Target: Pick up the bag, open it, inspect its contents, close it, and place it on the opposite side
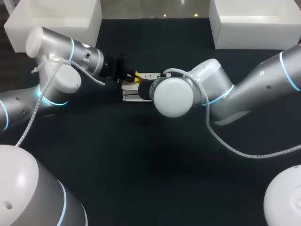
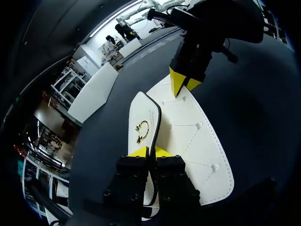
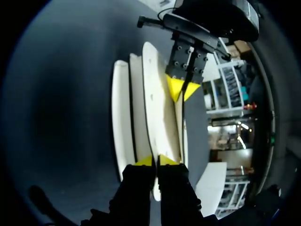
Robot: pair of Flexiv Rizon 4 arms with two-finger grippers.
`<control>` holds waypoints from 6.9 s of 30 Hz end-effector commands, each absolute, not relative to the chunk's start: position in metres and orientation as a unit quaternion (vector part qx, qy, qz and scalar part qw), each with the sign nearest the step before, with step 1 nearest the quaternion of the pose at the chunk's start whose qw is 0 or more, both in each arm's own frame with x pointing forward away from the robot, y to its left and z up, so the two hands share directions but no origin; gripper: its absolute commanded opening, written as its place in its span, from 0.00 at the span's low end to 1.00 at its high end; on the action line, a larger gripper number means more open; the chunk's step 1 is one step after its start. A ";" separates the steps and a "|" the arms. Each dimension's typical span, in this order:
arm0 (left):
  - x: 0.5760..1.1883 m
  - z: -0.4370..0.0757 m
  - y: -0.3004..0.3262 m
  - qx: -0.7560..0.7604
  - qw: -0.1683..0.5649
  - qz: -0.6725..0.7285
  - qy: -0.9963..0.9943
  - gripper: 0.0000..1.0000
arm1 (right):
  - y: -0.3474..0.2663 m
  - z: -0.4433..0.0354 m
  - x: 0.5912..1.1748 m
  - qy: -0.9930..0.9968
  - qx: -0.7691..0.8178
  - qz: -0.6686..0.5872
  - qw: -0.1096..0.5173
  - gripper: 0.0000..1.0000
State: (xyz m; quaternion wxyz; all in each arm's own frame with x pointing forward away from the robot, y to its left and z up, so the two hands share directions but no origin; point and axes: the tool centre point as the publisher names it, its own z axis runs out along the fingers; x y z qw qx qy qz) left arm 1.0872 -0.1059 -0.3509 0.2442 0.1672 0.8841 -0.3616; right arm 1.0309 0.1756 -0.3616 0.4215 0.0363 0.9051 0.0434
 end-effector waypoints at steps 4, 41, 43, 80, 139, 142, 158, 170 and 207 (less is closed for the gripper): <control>1.085 -0.351 -0.105 0.161 0.249 -0.353 0.887 0.00 | 0.176 -0.362 1.032 0.904 0.037 0.044 0.423 0.00; 1.079 -0.346 -0.104 0.155 0.248 -0.374 0.880 0.66 | 0.176 -0.362 1.032 0.904 0.037 0.044 0.423 0.00; 1.079 -0.343 -0.104 0.159 0.252 -0.374 0.878 0.43 | 0.176 -0.362 1.032 0.904 0.037 0.044 0.423 0.00; 1.086 -0.352 -0.106 0.146 0.233 -0.382 0.882 0.00 | 0.176 -0.362 1.032 0.904 0.037 0.044 0.423 0.00; 1.086 -0.348 -0.114 0.236 0.290 -0.320 0.871 0.00 | 0.176 -0.362 1.032 0.904 0.037 0.044 0.423 0.00; 1.083 -0.348 -0.112 0.246 0.285 -0.327 0.867 0.00 | 0.176 -0.362 1.032 0.904 0.037 0.044 0.423 0.00; 1.084 -0.338 -0.111 0.222 0.285 -0.331 0.872 0.50 | 0.176 -0.362 1.032 0.904 0.037 0.044 0.423 0.00; 1.069 -0.310 -0.097 0.220 0.284 -0.345 0.867 0.60 | 0.176 -0.357 1.027 0.902 0.035 0.046 0.428 0.39; 1.043 -0.279 -0.042 0.089 0.056 -0.247 0.963 1.00 | 0.158 -0.270 1.023 0.969 0.054 0.050 0.237 1.00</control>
